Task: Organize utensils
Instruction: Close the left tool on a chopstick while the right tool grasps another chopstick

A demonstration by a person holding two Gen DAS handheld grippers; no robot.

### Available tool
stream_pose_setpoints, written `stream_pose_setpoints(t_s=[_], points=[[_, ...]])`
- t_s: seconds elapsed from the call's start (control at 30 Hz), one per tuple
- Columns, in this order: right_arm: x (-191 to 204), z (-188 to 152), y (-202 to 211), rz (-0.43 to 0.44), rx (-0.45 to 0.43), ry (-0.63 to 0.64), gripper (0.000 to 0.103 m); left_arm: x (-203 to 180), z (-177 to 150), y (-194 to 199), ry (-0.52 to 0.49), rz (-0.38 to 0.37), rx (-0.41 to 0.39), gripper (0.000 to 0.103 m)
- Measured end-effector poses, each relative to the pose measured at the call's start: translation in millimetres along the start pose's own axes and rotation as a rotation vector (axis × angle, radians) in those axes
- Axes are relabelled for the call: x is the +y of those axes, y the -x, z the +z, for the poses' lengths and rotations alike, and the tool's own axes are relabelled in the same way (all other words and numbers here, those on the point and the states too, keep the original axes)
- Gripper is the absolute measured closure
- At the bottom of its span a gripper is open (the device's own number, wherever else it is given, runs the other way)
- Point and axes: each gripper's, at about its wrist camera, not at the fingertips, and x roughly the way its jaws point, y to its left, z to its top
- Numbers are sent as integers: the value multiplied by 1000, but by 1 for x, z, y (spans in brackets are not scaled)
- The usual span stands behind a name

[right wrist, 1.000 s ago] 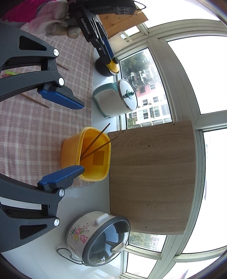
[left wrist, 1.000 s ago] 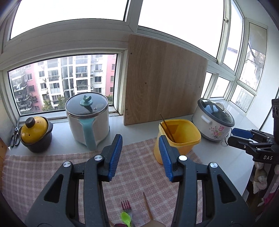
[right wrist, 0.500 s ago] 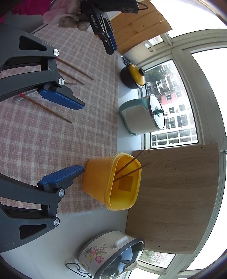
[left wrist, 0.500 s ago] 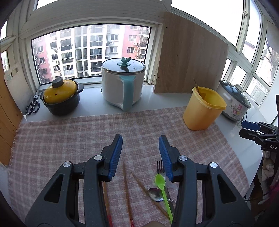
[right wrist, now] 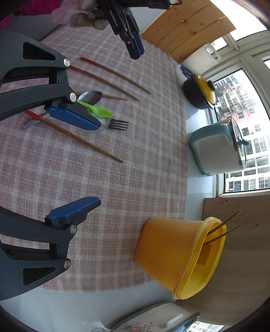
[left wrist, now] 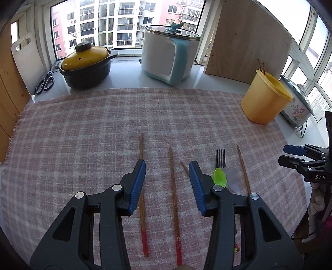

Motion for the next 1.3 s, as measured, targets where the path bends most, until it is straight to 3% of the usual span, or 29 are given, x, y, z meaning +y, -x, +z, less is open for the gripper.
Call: stream_pose_setpoints(t_s=[0.2,0.53,0.73,1.1,1.3], points=[[5,-6,-32,32,95,-24,39,19,-11,-22,36,8,66,61],[8,-5,-62,45,186,-62,61,33,-18,-53,40,25,158,78],[11,-4,-75,33,222,-74,71,33,-19,-65,20,37,190,84],[22,-2,-85,-21,245,-20,75,35,-15,-78,5,54,219,92],[25,2,-89,-59,258,10,92,37,-12,-83,20,48,215,98]])
